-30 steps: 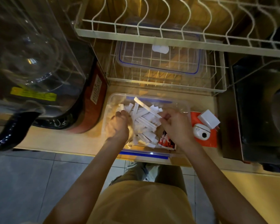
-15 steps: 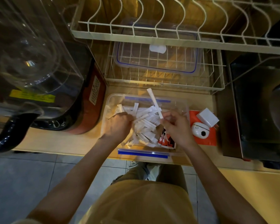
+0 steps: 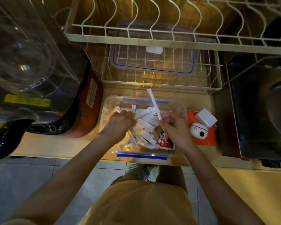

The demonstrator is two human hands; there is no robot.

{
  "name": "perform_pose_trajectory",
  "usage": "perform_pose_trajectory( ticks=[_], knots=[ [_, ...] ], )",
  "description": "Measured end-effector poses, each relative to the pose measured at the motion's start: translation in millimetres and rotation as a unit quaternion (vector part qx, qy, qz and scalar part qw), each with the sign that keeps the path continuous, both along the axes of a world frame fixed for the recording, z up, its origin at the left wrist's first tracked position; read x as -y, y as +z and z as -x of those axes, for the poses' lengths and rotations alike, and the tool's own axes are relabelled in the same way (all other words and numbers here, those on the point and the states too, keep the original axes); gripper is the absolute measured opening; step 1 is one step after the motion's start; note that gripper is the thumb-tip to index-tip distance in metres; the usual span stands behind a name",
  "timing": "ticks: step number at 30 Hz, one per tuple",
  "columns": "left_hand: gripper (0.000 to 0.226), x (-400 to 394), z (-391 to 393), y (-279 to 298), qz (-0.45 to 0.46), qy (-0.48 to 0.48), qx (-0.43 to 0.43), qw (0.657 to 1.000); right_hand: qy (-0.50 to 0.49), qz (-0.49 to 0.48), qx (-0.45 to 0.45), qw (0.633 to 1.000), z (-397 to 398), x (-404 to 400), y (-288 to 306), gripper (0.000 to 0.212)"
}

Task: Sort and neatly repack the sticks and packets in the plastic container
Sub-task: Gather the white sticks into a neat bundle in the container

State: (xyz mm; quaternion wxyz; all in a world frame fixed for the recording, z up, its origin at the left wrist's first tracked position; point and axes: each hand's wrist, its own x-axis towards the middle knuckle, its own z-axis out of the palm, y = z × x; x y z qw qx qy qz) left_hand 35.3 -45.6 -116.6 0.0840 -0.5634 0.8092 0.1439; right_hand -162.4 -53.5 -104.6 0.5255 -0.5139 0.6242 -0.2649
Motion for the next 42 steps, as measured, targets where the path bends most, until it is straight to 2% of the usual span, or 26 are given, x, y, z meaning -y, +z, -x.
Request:
perform_pose_trajectory(
  ticks=[3, 9, 14, 17, 19, 22, 25, 31, 35, 39, 42],
  knots=[
    [0.020, 0.2, -1.1, -1.5, 0.015, 0.016, -0.021, 1.000, 0.002, -0.005, 0.007, 1.000, -1.9, -2.3, 0.0, 0.007],
    [0.027, 3.7, -1.6, 0.6, 0.000, -0.011, -0.002, 1.000, -0.008, -0.009, 0.007, 1.000, -1.1, -1.9, 1.6, 0.007],
    [0.016, 3.1, -2.3, 10.0, 0.061, -0.007, -0.046, 0.997, -0.020, -0.002, 0.016, 1.000, 1.6, -0.9, 7.8, 0.023],
    [0.012, 2.6, 1.4, 22.0, 0.113, 0.025, -0.087, 0.989, -0.032, 0.005, 0.018, 0.999, 4.6, 1.3, 11.7, 0.013],
    [0.014, 2.6, 8.1, 27.6, 0.089, 0.058, -0.107, 0.989, -0.036, 0.017, 0.004, 0.999, 6.3, 3.4, 12.2, 0.010],
    [0.025, 4.6, 17.3, 20.8, 0.026, 0.092, -0.067, 0.993, -0.023, 0.046, -0.032, 0.998, 7.3, 7.2, 12.6, 0.011],
    [0.026, 3.1, 21.0, 9.1, -0.012, 0.094, -0.039, 0.995, 0.001, 0.081, -0.083, 0.993, 7.8, 9.1, 12.9, 0.014],
    [0.031, -6.3, 20.4, 6.3, -0.045, 0.137, -0.082, 0.986, 0.097, 0.137, -0.197, 0.966, 2.6, 12.1, 8.7, 0.020],
    [0.036, -15.7, 12.6, 24.7, -0.059, 0.152, -0.096, 0.982, 0.162, 0.181, -0.295, 0.924, -9.1, 15.1, 2.9, 0.017],
    [0.021, -20.0, -1.7, 48.5, -0.041, 0.191, -0.175, 0.965, 0.248, 0.218, -0.306, 0.893, -31.3, 16.1, -9.9, 0.014],
    [0.021, -13.3, -7.7, 49.2, -0.008, 0.210, -0.217, 0.953, 0.308, 0.176, -0.298, 0.886, -43.6, 12.8, -20.2, 0.017]
  ],
)
